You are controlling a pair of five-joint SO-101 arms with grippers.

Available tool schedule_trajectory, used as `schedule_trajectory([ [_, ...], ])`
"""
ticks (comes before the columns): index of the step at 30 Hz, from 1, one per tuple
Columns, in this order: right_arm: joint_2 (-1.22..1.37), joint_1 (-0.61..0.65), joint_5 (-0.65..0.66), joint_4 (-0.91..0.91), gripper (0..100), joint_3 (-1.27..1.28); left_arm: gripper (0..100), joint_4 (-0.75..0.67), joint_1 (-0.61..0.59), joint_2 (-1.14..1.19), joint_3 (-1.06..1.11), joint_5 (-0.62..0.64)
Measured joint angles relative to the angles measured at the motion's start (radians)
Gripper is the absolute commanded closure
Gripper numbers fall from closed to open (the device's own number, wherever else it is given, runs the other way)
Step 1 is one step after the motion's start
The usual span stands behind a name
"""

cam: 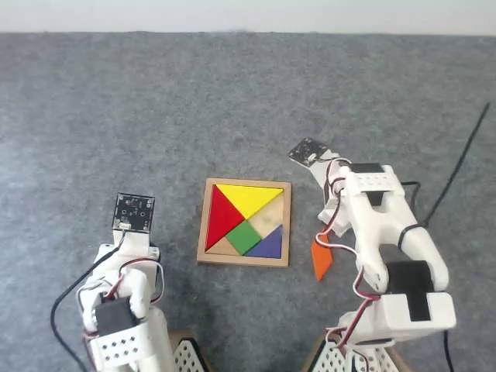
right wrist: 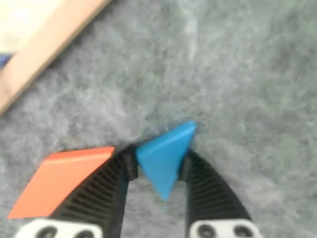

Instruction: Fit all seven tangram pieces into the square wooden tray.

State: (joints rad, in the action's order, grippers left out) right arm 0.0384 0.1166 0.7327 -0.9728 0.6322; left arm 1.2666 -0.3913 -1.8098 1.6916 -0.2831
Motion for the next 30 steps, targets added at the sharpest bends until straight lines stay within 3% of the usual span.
schedule_trajectory([
  [9, 0.002, -0.046, -0.048, -0.054, 97.9, -0.055, 91, 0.0, 0.0, 0.0, 0.0, 0.0],
  [16, -0.035, -0.026, -0.249, -0.229, 97.6, -0.173, 91, 0.0, 0.0, 0.0, 0.0, 0.0],
  [23, -0.051, 0.224, -0.486, -0.284, 97.5, -0.227, 91, 0.0, 0.0, 0.0, 0.0, 0.0],
  [30, -0.051, 0.466, -0.586, -0.25, 97.5, -0.276, 91, 0.0, 0.0, 0.0, 0.0, 0.0],
])
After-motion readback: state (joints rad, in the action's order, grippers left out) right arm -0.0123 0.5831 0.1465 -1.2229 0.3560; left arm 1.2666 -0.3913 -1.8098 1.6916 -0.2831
